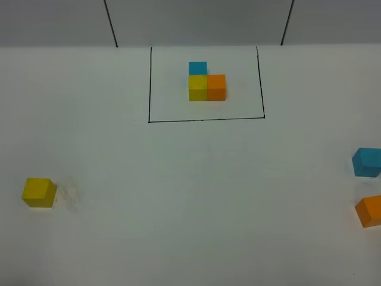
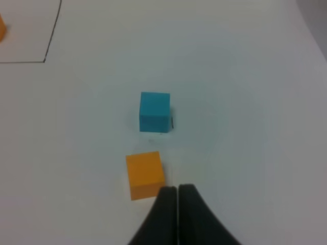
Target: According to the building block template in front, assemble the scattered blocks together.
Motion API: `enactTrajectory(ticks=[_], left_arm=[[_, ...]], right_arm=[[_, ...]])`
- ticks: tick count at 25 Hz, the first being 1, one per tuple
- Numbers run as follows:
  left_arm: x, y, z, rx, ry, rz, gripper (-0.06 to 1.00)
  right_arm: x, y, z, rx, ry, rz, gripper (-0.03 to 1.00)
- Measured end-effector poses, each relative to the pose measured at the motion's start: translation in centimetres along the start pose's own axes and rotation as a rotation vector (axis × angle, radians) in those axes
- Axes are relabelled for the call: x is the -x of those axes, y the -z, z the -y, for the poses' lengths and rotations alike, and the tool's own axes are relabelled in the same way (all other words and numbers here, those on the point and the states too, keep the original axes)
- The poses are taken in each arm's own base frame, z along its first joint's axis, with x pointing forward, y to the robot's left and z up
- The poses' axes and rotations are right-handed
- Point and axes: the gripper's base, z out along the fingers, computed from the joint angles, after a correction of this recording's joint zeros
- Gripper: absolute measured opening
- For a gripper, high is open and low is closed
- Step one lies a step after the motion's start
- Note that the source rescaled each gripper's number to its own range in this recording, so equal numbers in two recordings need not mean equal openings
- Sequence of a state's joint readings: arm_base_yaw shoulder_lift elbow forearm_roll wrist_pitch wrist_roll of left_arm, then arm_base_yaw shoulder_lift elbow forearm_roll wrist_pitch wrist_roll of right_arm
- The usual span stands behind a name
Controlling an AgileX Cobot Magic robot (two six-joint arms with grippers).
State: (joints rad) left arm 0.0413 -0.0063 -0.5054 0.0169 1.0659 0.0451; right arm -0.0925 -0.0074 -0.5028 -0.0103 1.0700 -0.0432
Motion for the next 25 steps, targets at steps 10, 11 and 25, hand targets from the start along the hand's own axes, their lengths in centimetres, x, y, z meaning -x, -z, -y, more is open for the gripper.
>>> enactTrajectory(ticks=[10, 11, 25], left_arm=[[0.0, 0.0, 0.0, 0.0, 0.0, 0.0, 0.0], [0.0, 0.0, 0.0, 0.0, 0.0, 0.0, 0.0], [0.0, 0.0, 0.0, 0.0, 0.0, 0.0, 0.0]], right_arm=[[0.0, 0.0, 0.0, 0.0, 0.0, 0.0, 0.0], [0.0, 0.0, 0.0, 0.0, 0.0, 0.0, 0.0], [0.0, 0.0, 0.0, 0.0, 0.0, 0.0, 0.0]])
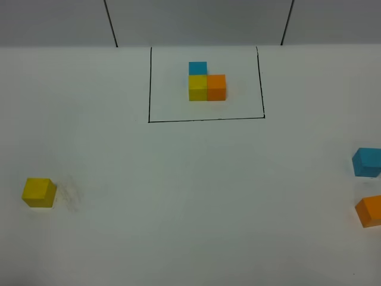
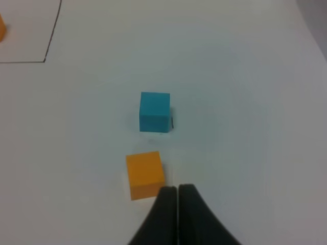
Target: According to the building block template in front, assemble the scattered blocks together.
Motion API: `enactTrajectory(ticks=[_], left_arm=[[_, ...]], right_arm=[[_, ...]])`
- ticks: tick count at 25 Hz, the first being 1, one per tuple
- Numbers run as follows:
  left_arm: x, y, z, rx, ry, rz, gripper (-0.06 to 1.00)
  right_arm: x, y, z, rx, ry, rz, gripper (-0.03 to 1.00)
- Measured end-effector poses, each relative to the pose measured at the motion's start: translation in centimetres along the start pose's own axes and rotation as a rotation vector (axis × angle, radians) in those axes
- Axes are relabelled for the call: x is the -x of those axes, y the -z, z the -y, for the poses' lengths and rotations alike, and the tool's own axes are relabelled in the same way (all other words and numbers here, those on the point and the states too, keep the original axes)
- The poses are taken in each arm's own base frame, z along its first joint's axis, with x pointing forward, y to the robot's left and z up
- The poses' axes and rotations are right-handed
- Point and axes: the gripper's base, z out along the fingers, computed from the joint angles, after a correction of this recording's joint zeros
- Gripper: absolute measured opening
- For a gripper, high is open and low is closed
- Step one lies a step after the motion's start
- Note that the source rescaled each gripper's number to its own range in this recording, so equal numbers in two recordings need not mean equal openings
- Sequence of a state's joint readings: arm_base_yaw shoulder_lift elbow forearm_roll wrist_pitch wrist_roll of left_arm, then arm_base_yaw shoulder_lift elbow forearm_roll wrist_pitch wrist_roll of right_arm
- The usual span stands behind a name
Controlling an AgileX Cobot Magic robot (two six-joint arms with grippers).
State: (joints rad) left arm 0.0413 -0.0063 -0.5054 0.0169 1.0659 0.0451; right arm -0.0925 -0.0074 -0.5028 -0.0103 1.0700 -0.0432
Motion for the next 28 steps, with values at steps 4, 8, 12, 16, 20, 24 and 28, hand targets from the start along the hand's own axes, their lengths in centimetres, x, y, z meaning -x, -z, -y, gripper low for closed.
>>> enactTrajectory(ticks=[4, 8, 12, 16, 20, 24, 28], left_arm=[[0.0, 0.0, 0.0, 0.0, 0.0, 0.0, 0.0], [0.0, 0.0, 0.0, 0.0, 0.0, 0.0, 0.0], [0.0, 0.0, 0.0, 0.0, 0.0, 0.0, 0.0], [0.0, 0.0, 0.01, -0.001, 0.0, 0.0, 0.0], [0.0, 0.0, 0.02, -0.003, 0.001, 0.0, 0.0], [0.0, 0.0, 0.02, -0.003, 0.001, 0.0, 0.04], [0.0, 0.0, 0.02, -0.003, 0.001, 0.0, 0.26]], right_arm=[[0.0, 0.0, 0.0, 0.0, 0.0, 0.0, 0.0], [0.0, 0.0, 0.0, 0.0, 0.0, 0.0, 0.0], [0.0, 0.0, 0.0, 0.0, 0.0, 0.0, 0.0], [0.0, 0.0, 0.0, 0.0, 0.0, 0.0, 0.0], [0.0, 0.0, 0.0, 0.0, 0.0, 0.0, 0.0], [0.0, 0.0, 0.0, 0.0, 0.0, 0.0, 0.0], [0.0, 0.0, 0.0, 0.0, 0.0, 0.0, 0.0]])
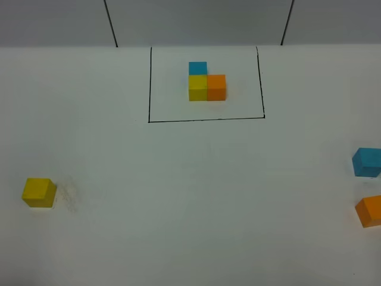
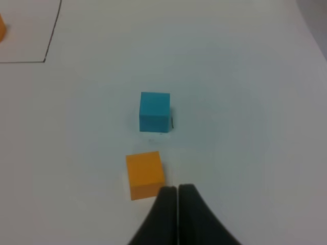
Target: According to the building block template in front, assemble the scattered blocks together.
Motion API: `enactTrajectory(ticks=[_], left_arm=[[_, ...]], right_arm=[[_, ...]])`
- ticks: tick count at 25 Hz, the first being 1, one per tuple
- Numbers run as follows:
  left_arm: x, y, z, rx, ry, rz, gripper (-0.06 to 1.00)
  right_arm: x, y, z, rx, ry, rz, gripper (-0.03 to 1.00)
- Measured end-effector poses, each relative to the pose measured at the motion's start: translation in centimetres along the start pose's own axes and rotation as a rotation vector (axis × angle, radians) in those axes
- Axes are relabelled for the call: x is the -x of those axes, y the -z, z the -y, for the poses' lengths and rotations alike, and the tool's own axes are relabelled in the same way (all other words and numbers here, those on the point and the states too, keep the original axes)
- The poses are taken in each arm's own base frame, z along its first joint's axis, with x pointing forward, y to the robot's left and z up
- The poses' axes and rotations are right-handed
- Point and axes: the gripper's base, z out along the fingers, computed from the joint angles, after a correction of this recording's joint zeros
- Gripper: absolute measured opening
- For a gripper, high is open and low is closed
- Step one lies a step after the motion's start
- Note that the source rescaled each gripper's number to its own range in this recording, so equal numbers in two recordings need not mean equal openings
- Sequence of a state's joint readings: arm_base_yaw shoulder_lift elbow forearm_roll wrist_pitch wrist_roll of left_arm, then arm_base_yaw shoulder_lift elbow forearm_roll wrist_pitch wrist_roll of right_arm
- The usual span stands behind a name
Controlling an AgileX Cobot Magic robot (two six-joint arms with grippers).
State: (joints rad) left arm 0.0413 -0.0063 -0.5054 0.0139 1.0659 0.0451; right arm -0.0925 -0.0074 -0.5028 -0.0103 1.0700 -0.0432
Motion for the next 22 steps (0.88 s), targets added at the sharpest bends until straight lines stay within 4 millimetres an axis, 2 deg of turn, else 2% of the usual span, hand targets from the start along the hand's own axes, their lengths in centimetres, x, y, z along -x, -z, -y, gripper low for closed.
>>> enactTrajectory(ticks=[5, 6, 8, 11, 15, 22], left_arm=[[0.0, 0.0, -0.2, 0.025, 0.01, -0.001, 0.77], [0.0, 0.0, -0.4, 0.039, 0.021, -0.001, 0.86], [0.0, 0.0, -0.6, 0.067, 0.041, -0.005, 0.96], [0.4, -0.6, -0.7, 0.072, 0.06, -0.053, 1.0], [1.4, -2.2, -0.7, 0.066, 0.06, -0.183, 0.96], [5.7, -5.6, -0.5, 0.026, 0.071, -0.289, 0.9]], right_arm=[[0.0, 0.0, 0.0, 0.0, 0.0, 0.0, 0.0], [0.0, 0.0, 0.0, 0.0, 0.0, 0.0, 0.0], [0.0, 0.0, 0.0, 0.0, 0.0, 0.0, 0.0], [0.0, 0.0, 0.0, 0.0, 0.0, 0.0, 0.0], [0.0, 0.0, 0.0, 0.0, 0.0, 0.0, 0.0], [0.0, 0.0, 0.0, 0.0, 0.0, 0.0, 0.0]])
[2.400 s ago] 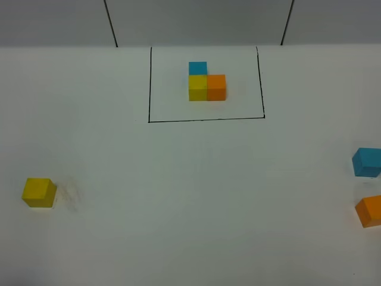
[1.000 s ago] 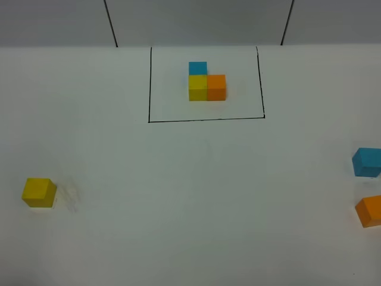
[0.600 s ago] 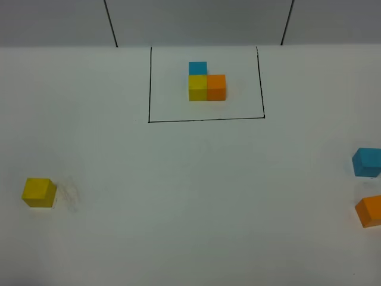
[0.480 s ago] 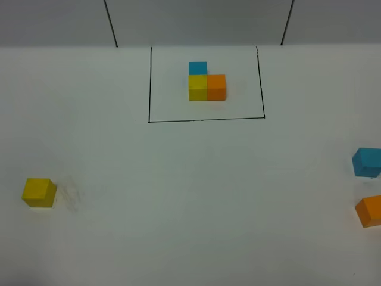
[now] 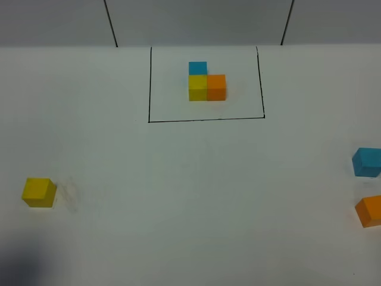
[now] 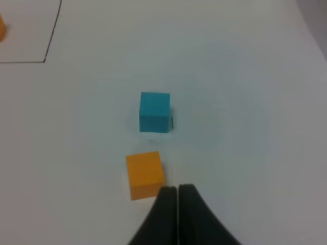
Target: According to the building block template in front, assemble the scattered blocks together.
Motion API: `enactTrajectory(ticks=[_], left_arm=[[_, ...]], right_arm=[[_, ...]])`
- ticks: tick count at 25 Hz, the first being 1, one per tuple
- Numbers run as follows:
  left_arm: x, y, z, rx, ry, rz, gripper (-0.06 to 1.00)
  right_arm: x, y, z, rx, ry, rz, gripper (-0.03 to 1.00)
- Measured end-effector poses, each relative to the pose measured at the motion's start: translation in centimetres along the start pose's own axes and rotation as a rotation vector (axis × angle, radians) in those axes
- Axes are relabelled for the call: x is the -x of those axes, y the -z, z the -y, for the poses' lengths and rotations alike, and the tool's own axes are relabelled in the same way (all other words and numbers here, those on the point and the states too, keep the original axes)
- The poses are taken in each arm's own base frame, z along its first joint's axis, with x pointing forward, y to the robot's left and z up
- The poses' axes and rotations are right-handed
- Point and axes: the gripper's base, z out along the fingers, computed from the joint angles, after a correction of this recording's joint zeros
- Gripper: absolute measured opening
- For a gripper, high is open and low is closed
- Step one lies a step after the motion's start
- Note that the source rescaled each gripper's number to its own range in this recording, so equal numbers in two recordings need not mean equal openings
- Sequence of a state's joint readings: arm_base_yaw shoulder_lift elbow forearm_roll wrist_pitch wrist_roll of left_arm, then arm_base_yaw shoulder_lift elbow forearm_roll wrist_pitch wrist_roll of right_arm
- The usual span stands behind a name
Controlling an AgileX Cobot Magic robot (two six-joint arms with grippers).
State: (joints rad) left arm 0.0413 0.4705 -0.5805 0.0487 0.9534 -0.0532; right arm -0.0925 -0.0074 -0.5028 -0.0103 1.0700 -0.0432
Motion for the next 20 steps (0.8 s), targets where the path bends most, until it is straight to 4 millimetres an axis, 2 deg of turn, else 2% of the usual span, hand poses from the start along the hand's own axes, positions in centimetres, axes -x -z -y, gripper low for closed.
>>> enactTrajectory(ticks=[5, 9, 16, 20], left_arm=[[2.9, -3.0, 0.5, -0.031, 0.016, -0.027, 0.89], [4.2, -5.8, 0.8, -0.046, 0.031, -0.091, 0.89], [5.3, -10.9, 2.9, -0.107, 0.006, -0.195, 0.89], [5.3, -13.7, 3.5, -0.1, 0.039, -0.257, 0.89]], right_arm=[[0.0, 0.0, 0.0, 0.0, 0.0, 0.0, 0.0], [0.0, 0.0, 0.0, 0.0, 0.0, 0.0, 0.0], [0.0, 0.0, 0.0, 0.0, 0.0, 0.0, 0.0], [0.0, 0.0, 0.0, 0.0, 0.0, 0.0, 0.0]])
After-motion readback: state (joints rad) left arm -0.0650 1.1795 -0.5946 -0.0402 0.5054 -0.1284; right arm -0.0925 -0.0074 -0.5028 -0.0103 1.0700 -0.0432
